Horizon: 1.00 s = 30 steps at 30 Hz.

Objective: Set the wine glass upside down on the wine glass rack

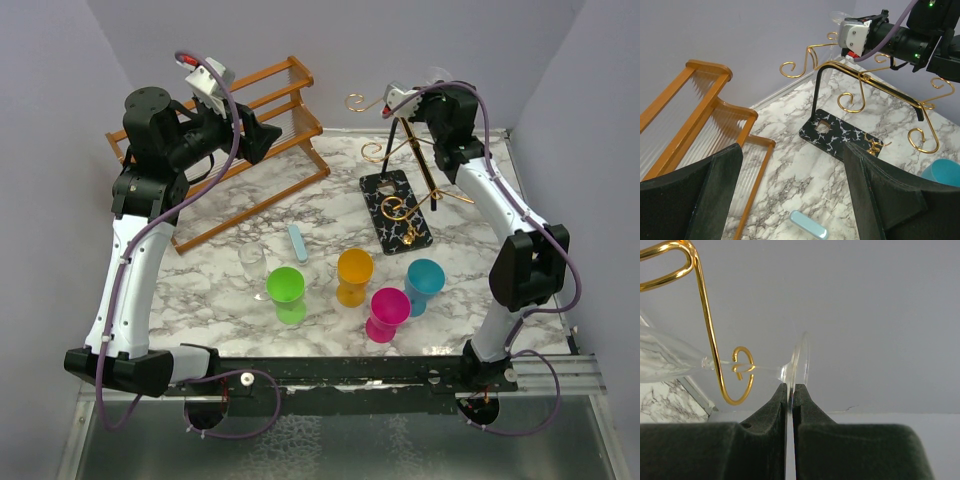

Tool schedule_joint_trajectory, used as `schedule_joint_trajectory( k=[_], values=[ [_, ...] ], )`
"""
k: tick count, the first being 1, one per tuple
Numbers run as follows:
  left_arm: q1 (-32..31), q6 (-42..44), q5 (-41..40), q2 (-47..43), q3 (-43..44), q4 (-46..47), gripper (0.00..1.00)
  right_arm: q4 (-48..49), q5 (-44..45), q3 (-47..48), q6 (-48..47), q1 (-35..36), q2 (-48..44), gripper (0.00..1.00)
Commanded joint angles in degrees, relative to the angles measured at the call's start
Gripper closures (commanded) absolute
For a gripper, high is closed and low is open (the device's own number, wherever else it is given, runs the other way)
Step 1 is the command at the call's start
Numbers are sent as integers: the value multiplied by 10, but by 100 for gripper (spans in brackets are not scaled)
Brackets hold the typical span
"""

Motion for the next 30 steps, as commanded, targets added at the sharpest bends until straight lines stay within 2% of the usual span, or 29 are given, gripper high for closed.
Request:
schedule_joint_trajectory(
  k=[1, 30],
  values=[
    [2, 6, 2, -15, -4, 6, 16, -15, 19, 13, -18, -7, -28, 99],
    [2, 12, 2, -12, -2, 3, 16, -29, 53, 90, -19, -24, 36, 99]
  ],
)
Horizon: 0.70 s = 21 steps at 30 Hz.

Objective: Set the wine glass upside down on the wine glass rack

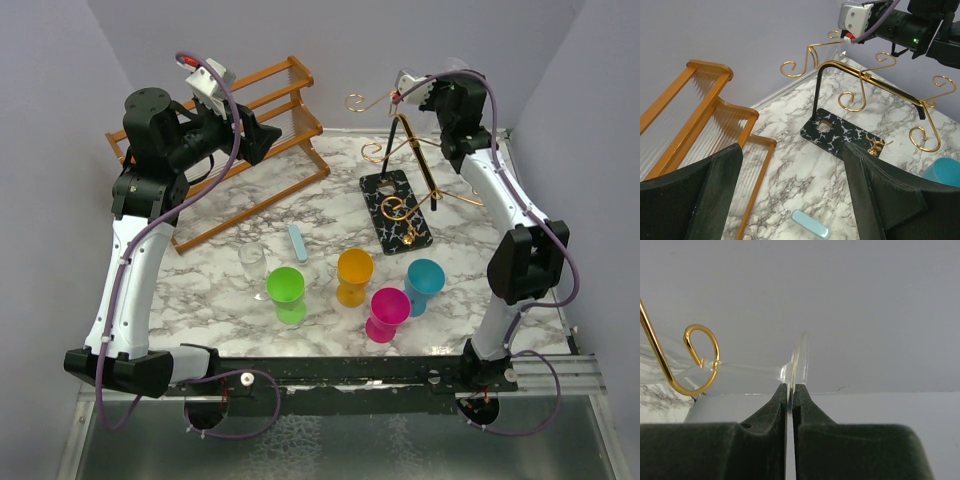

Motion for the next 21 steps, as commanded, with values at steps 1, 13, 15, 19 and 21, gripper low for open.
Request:
schedule_joint_trajectory(
  k=[1, 13, 15, 19, 21],
  values=[
    [2, 7, 2, -9, 2, 3, 16, 1, 13, 33, -14, -3, 15, 99],
    [2, 7, 0, -7, -3, 4, 16, 0, -9, 61, 7, -2, 46, 99],
    [2, 7, -1, -7, -4, 4, 16, -1, -14, 58, 12, -2, 47, 98],
    [2, 7, -1, -8, -4, 5, 16, -5, -24, 51, 24, -2, 44, 97],
    [2, 6, 0, -8, -4, 5, 16, -10, -29, 47, 31, -1, 43, 96]
  ],
)
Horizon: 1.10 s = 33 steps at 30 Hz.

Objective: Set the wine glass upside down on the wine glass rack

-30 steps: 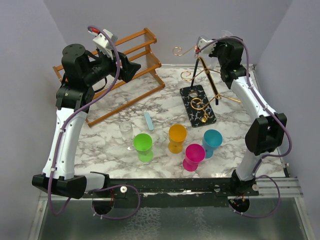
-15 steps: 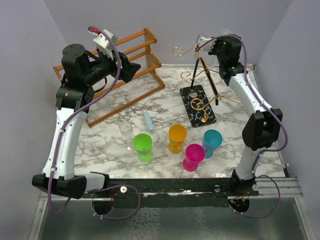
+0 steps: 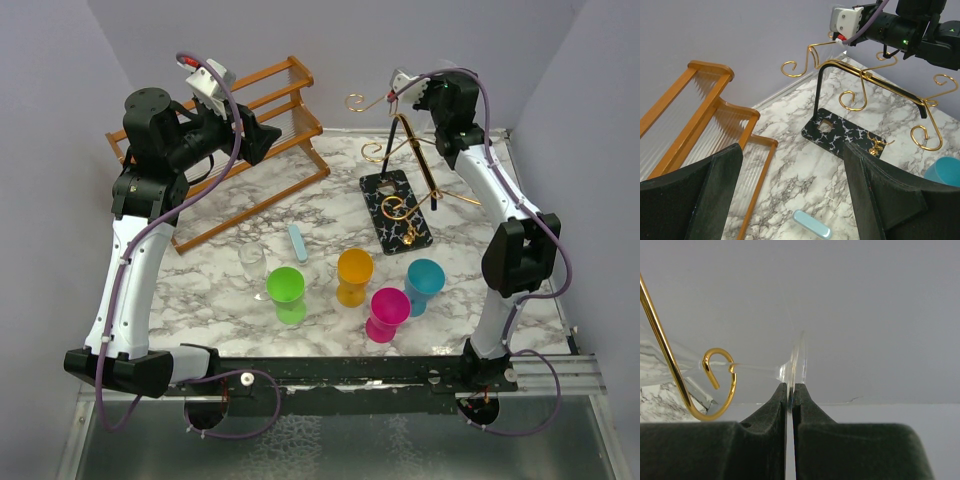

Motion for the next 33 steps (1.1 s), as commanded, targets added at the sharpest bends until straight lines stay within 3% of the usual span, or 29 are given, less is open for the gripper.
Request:
schedule_joint_trajectory(
  k=[1, 23, 33],
  values=[
    [2, 3, 0, -8, -4, 5, 16, -5, -21, 7, 15, 0, -1, 96],
    [2, 12, -2, -21, -18, 0, 15, -18, -29, -15, 40, 29, -13, 90],
    [2, 15, -3, -23, -22, -1, 15, -30, -38, -21, 58, 32, -23, 82]
  ],
)
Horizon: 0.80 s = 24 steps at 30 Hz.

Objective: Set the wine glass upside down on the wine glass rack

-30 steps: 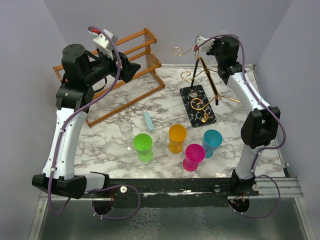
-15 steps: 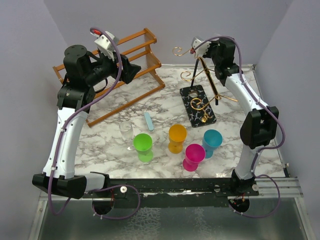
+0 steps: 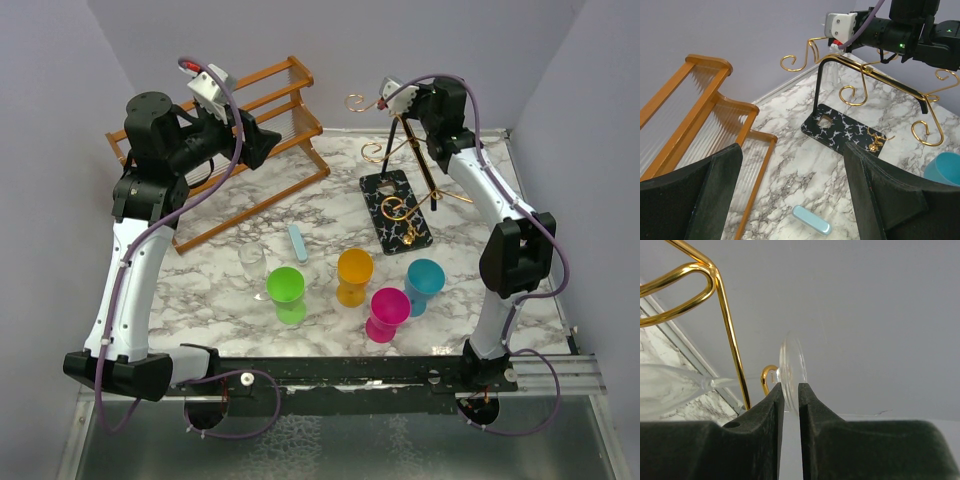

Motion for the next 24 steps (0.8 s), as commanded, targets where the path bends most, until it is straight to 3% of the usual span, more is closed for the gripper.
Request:
schedule_joint_trajectory(
  k=[1, 24],
  values=[
    [2, 8, -3, -16, -5, 2, 15, -5, -23, -4, 14, 5, -24, 81],
    [2, 13, -7, -20, -19, 3, 15, -44, -95, -7, 90, 9, -57, 65]
  ],
)
